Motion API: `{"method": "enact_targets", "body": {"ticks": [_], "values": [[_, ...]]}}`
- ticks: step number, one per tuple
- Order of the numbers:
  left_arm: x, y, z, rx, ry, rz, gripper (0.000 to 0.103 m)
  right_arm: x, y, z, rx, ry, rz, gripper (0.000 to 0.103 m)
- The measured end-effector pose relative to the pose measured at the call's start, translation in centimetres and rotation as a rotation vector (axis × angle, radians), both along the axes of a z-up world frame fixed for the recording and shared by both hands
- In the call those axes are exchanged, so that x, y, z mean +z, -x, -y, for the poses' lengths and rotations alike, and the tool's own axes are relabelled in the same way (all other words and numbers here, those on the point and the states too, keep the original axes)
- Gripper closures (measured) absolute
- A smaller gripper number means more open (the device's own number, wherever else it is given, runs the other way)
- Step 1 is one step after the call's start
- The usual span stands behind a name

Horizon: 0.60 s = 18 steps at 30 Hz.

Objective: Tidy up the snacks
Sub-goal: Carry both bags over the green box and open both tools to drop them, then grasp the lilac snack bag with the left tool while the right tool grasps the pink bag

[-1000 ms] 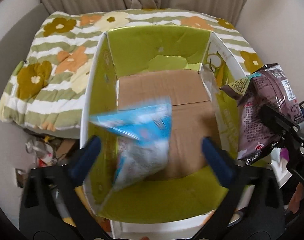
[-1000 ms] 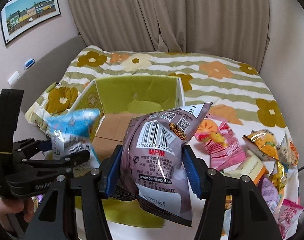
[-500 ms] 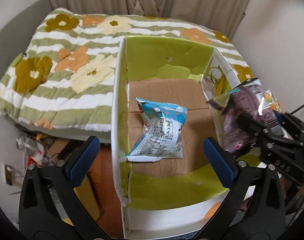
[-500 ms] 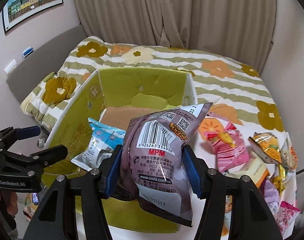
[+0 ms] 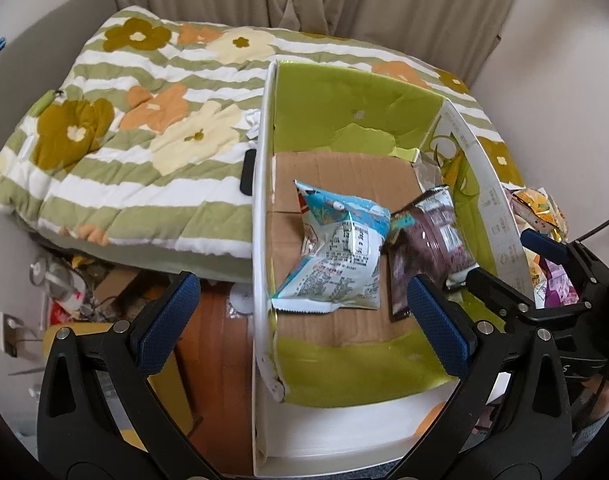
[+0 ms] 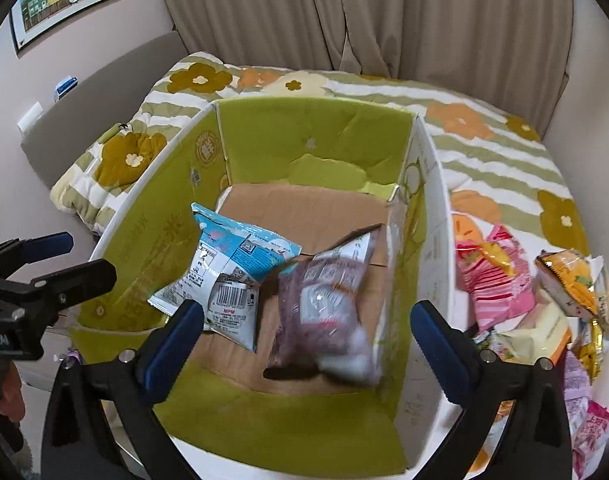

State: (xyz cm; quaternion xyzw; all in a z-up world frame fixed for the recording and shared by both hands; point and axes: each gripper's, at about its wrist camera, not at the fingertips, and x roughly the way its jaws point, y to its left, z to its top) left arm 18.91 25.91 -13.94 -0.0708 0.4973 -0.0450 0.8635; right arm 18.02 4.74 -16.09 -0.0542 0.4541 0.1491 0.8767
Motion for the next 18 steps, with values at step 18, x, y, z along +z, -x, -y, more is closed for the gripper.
{"method": "enact_targets", "body": {"ticks": [18], "values": [[4.7, 4.5, 5.5, 0.041, 0.01, 0.117, 0.0, 5.7, 4.4, 4.7, 0.01, -0.047, 0.155, 0.0]]}}
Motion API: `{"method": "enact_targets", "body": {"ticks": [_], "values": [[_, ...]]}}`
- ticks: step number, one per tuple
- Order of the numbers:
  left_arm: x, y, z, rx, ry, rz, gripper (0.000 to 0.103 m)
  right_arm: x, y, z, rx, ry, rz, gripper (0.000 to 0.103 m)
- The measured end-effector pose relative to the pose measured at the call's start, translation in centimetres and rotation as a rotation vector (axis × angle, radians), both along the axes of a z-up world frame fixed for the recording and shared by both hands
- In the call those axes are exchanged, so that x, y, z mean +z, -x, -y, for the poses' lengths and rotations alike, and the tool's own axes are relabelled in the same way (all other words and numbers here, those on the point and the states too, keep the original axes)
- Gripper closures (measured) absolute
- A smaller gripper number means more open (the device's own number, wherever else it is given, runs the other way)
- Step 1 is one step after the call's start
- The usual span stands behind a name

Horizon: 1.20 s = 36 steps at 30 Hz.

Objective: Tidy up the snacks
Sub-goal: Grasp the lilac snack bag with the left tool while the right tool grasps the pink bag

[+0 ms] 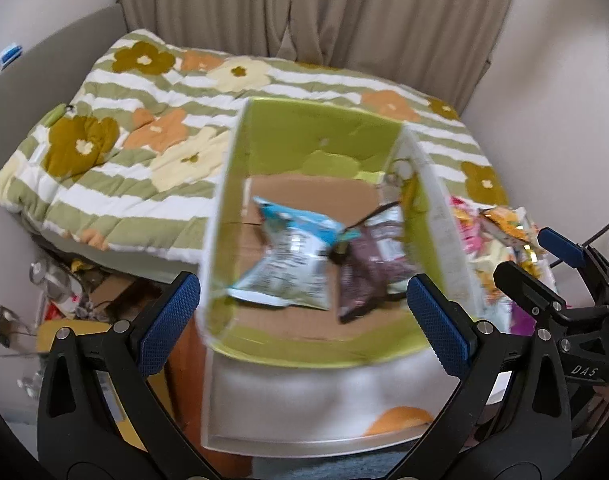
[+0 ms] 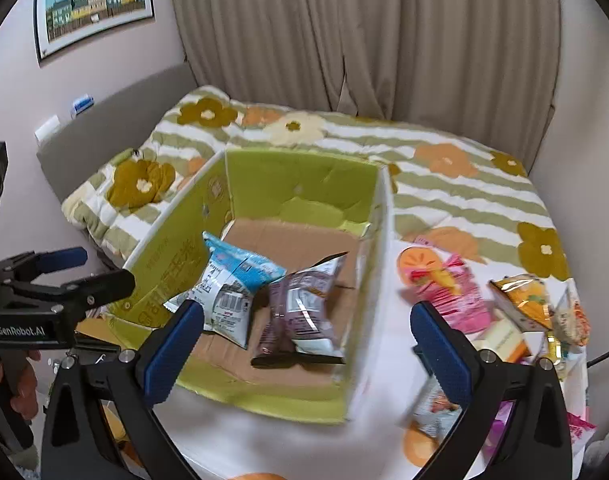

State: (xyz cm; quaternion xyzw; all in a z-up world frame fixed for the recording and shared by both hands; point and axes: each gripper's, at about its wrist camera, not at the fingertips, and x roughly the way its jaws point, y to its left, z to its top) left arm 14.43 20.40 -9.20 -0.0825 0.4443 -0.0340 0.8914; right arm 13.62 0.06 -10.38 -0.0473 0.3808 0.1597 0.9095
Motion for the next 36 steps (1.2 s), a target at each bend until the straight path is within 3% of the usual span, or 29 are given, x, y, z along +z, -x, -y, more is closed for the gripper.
{"method": "enact_targets", "body": {"ticks": [10, 18, 30, 36], "values": [[3.1, 3.7, 9.6, -0.029, 0.01, 0.11, 0.0, 3.6, 4.3, 9.5, -0.07, -0.029, 0.108, 0.0], [3.8, 6.4, 16.4, -0.07, 0.013, 0.163, 0.0, 5.0, 8.0, 16.7, -0.143, -0.025, 0.183, 0.0], [1.5, 5.9, 28.5, -0.262, 0.01, 0.107, 0.0, 2.8, 12.0, 27.7, -0.316, -0.018, 0.133, 0.0], [-1.6, 3.4, 33.9, -0.419, -0.012, 0.0, 0.0, -0.6, 12.5, 32.1, -0.406, -0.048, 0.061, 0.0]]}}
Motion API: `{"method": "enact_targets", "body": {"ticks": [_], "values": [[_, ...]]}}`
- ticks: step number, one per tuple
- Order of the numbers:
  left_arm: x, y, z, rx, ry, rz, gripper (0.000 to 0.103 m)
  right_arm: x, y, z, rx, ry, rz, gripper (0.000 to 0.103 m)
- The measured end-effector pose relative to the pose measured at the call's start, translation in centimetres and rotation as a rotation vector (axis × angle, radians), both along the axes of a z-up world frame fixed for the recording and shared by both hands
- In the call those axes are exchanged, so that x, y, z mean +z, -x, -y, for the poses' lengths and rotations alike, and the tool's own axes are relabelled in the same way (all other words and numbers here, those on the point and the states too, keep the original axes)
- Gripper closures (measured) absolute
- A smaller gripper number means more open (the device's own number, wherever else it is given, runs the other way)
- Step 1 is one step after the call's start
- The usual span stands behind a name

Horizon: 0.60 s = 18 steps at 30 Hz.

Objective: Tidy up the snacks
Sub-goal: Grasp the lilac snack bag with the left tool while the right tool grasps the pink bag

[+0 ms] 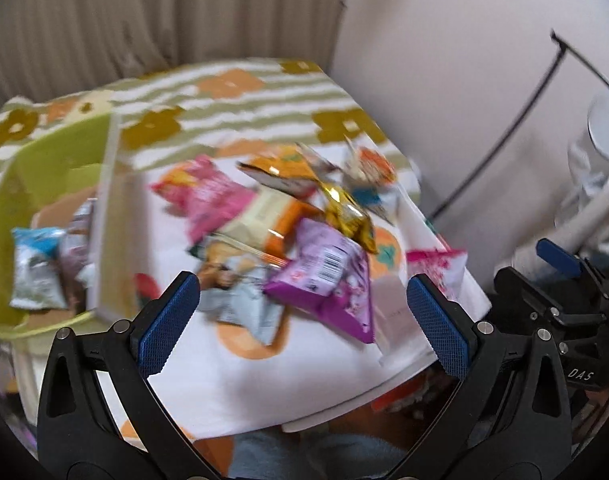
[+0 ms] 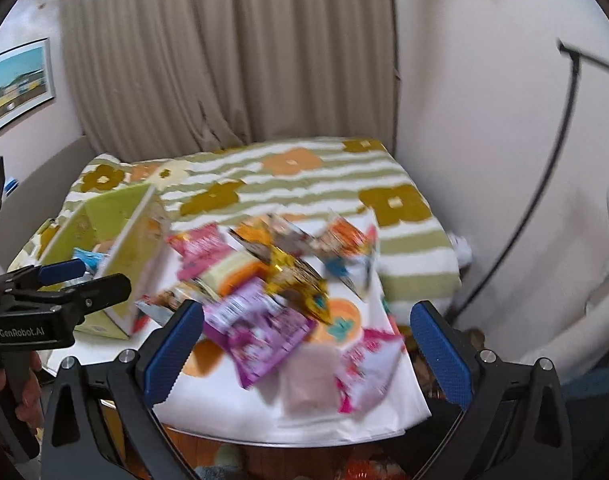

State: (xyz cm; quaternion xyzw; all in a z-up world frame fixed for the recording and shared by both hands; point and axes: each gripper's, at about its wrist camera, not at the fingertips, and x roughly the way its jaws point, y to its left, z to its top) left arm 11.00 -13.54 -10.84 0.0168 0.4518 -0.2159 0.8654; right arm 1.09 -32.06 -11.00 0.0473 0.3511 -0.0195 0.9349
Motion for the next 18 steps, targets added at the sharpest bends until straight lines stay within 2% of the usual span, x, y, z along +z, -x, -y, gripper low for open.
{"method": "enact_targets", "body": {"ticks": [4, 12, 15, 18], "values": [[-3.0, -2.3, 2.9, -0.103, -0.032, -0.085, 0.0, -2.6, -0.2, 2.0, -0.08, -0.069, -0.063, 0.0], [-9.2, -6.1, 5.7, -0.225, -0.076, -0.233, 0.001, -7.0, -1.1, 3.6, -0.25, -0.139, -0.159, 0.0], [-10.8, -6.9, 6.4, -0.264, -0.093, -0.268, 0.001, -8.2, -1.7, 3.9, -0.3, -0.158, -0.181, 0.0], [-11.3, -7.2, 7.3, -0.31, -0.121, -0.252, 0.001, -9.3, -2.4, 3.8, -0.333, -0.162, -0.208, 0.0]]}}
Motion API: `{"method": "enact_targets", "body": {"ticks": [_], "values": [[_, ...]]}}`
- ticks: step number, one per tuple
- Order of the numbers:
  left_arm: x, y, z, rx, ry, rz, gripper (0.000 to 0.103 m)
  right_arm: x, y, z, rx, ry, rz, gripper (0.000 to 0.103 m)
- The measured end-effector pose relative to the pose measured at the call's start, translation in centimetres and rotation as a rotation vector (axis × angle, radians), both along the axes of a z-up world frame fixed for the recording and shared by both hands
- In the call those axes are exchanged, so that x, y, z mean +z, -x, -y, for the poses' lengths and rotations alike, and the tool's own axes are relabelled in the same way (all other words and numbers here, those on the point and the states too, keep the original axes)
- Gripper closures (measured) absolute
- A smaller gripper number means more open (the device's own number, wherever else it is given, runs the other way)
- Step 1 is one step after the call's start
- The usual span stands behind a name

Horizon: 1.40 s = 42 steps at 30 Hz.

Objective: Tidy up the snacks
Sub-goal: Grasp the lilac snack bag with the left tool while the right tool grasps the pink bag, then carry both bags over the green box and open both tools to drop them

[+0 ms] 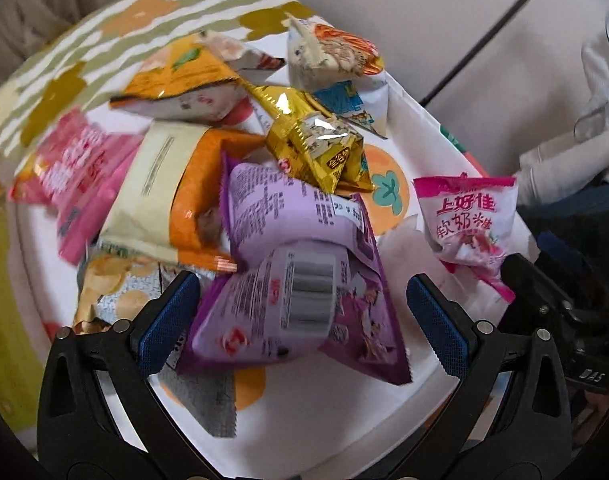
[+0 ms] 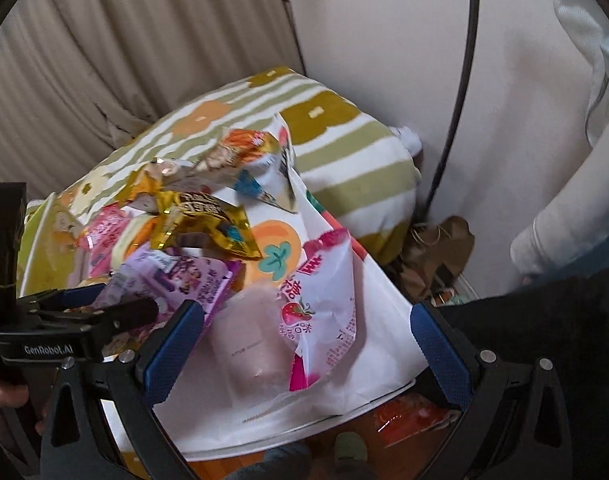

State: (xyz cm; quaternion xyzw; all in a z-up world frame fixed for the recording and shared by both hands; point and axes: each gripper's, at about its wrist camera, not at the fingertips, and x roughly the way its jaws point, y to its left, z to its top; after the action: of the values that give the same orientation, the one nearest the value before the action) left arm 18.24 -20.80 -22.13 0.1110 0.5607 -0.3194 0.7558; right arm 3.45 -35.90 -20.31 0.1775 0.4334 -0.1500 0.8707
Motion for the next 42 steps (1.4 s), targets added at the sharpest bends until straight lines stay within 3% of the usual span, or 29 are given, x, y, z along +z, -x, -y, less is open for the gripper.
{"method": "enact_targets", "body": {"ticks": [7, 12, 14, 20, 24, 30, 37, 42], "values": [[-1.4, -0.5, 1.8, -0.081, -0.066, -0.008, 0.009, -1.6, -0.6, -0.1, -0.051, -0.006, -0.03, 0.0], [-2.1, -0.5, 1.7, -0.089, -0.061, -0.035, 0.021, -1.8, -1.1, 0.1, -0.057, -0.011, -0.027, 0.0], [-2.0, -0.4, 1.7, -0.1, -0.063, -0.026, 0.031, -1.9, -1.2, 0.0, -0.057, -0.01, -0.028, 0.0], [-1.8, -0.5, 0.6, -0.058, -0.059, -0.02, 0.04, -2.2, -1.7, 0.0, -0.054, -0.015, -0.024, 0.0], [-1.3, -0.2, 0.1, -0.051, -0.056, -0.013, 0.042, -2.4, -2.4, 0.0, -0.046, -0.011, -0.021, 0.006], [-0.5, 0.7, -0.1, -0.045, -0.056, 0.011, 0.044, -2.7, -3.3, -0.4, -0.02, 0.044, -0.05, 0.018], [0.4, 2.0, -0.2, -0.015, -0.06, 0.042, 0.048, -3.3, -3.2, -1.1, 0.047, 0.137, -0.105, 0.061], [1.8, 3.1, -0.5, 0.022, -0.047, 0.064, 0.048, -2.7, -2.3, -0.8, 0.076, 0.127, -0.074, 0.068]]}}
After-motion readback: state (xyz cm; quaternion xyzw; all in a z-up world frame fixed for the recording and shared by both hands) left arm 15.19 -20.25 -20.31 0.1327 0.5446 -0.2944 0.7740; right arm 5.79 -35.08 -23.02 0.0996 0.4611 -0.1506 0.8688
